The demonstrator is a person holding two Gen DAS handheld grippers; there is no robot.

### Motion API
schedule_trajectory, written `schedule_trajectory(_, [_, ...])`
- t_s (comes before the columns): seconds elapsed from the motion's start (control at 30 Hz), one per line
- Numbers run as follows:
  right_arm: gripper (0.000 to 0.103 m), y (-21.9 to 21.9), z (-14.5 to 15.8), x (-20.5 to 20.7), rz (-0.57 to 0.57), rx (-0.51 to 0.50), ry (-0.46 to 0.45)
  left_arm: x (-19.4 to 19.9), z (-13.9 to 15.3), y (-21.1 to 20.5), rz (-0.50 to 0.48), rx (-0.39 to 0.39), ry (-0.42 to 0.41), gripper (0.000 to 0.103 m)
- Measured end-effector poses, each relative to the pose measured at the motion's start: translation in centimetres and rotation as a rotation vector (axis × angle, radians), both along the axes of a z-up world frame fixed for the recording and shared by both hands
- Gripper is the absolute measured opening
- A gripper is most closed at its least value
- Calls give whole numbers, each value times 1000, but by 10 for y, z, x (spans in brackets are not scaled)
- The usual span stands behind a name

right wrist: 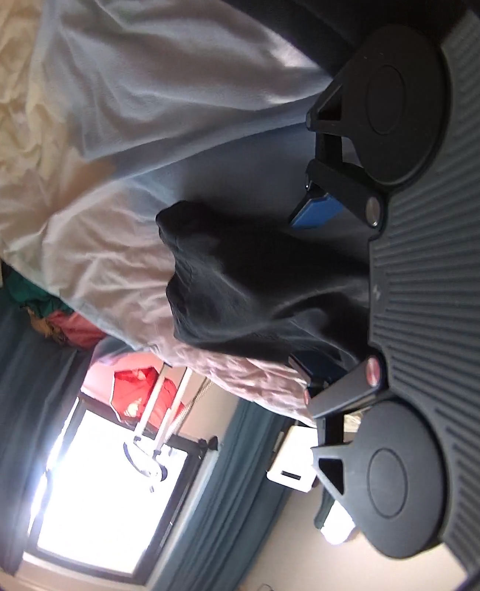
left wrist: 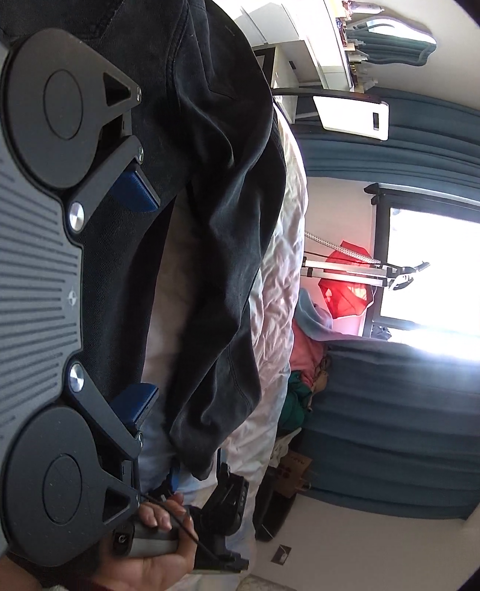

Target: Fold clothes

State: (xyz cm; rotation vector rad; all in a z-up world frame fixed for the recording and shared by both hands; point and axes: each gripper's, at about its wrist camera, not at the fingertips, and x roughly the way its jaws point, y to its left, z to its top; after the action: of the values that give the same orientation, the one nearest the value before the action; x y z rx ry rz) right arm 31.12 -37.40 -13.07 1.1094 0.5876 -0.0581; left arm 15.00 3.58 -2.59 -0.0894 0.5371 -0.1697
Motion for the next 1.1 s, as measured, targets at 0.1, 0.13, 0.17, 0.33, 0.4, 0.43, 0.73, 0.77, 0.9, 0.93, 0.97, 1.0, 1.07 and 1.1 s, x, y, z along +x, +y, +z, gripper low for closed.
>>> schedule_trajectory(0.1, [73, -3, -14, 23, -76, -15, -33, 17, -16, 3, -15, -27, 18, 100])
schedule_trajectory(0.13, [70, -4, -13, 28, -106, -34, -53, 21, -21, 2, -18, -23, 16, 100])
schedule_trajectory(0.17, [62, -3, -10, 33, -130, -65, -58, 25, -26, 2, -21, -18, 14, 100])
schedule_trajectory(0.33, [6, -16, 25, 50, -213, -202, -64, 34, -33, 4, -1, 23, 4, 99])
schedule_trajectory(0.4, [6, -32, 47, 49, -244, -241, -94, 37, -33, 7, 7, 16, 15, 100])
schedule_trajectory(0.43, [6, -42, 58, 48, -254, -267, -107, 38, -33, 8, 11, 15, 20, 100])
schedule_trajectory(0.73, [6, -119, 125, 46, -317, -417, -126, 30, -30, 0, -11, 80, 12, 100])
schedule_trajectory(0.77, [6, -126, 131, 46, -331, -434, -128, 30, -30, -1, -12, 87, 10, 100])
schedule_trajectory(0.9, [6, -154, 152, 38, -375, -515, -165, 31, -32, -1, -12, 73, 22, 100])
schedule_trajectory(0.93, [6, -160, 156, 33, -381, -538, -181, 32, -33, 0, -13, 65, 28, 100])
schedule_trajectory(0.97, [6, -165, 150, 25, -382, -546, -179, 32, -34, 0, -13, 64, 31, 100])
schedule_trajectory(1.0, [6, -170, 141, 16, -380, -551, -172, 32, -34, 0, -14, 67, 32, 100])
schedule_trajectory(1.07, [6, -180, 123, -3, -377, -561, -159, 32, -35, -1, -21, 68, 35, 100])
schedule_trajectory(1.1, [6, -183, 108, -13, -371, -565, -120, 32, -35, -2, -26, 66, 37, 100])
